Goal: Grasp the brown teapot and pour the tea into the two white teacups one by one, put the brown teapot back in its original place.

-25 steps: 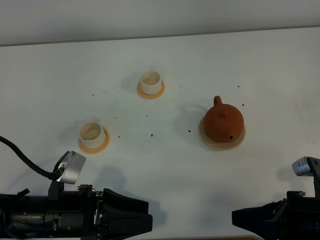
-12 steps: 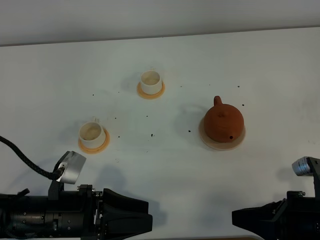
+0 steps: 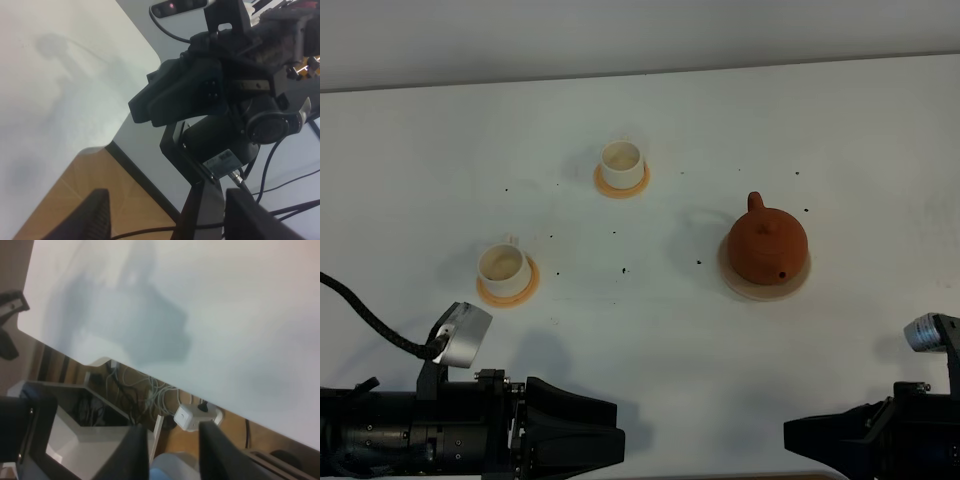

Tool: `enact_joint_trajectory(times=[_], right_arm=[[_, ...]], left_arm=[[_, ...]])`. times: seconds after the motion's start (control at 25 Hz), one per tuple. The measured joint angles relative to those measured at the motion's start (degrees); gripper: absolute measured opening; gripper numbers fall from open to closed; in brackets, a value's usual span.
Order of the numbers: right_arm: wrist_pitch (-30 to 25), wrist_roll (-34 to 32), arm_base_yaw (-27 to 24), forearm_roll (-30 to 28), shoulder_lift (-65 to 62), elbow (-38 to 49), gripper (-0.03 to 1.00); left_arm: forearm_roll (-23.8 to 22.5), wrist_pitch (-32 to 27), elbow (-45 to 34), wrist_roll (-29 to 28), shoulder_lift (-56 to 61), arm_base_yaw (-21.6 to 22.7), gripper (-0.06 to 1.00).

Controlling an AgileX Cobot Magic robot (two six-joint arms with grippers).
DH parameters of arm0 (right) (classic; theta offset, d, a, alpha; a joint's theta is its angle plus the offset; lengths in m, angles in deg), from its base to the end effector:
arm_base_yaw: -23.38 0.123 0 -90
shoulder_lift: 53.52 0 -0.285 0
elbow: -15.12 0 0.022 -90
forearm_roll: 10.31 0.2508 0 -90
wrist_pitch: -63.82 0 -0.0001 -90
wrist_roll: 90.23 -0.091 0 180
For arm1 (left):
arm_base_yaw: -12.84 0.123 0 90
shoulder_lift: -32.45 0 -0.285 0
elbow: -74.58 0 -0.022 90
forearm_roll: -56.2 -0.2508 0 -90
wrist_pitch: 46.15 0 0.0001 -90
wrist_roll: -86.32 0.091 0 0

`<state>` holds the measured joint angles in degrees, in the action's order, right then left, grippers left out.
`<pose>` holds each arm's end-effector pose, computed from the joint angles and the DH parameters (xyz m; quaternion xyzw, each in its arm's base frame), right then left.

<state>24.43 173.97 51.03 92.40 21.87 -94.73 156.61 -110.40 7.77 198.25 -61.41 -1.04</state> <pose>0.0964 0.1142 0.1537 -0.1670 0.8667 0.4260 0.1986 0.1263 -0.1143 0.1457 0.2657 0.7794 -0.5204 0.2262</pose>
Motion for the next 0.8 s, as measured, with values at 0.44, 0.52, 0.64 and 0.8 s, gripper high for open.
enact_joint_trajectory(times=[0.44,0.52,0.64,0.8], right_arm=[[0.0,0.0,0.0,0.3,0.0,0.0,0.24],[0.0,0.0,0.0,0.3,0.0,0.0,0.24],[0.0,0.0,0.0,0.3,0.0,0.0,0.24],[0.0,-0.1,0.0,0.3,0.0,-0.1,0.24]], left_arm=[[0.0,0.0,0.0,-1.6,0.0,0.0,0.50],[0.0,0.0,0.0,-1.6,0.0,0.0,0.50],[0.0,0.0,0.0,-1.6,0.0,0.0,0.50],[0.0,0.0,0.5,-1.8,-0.1,0.0,0.50]])
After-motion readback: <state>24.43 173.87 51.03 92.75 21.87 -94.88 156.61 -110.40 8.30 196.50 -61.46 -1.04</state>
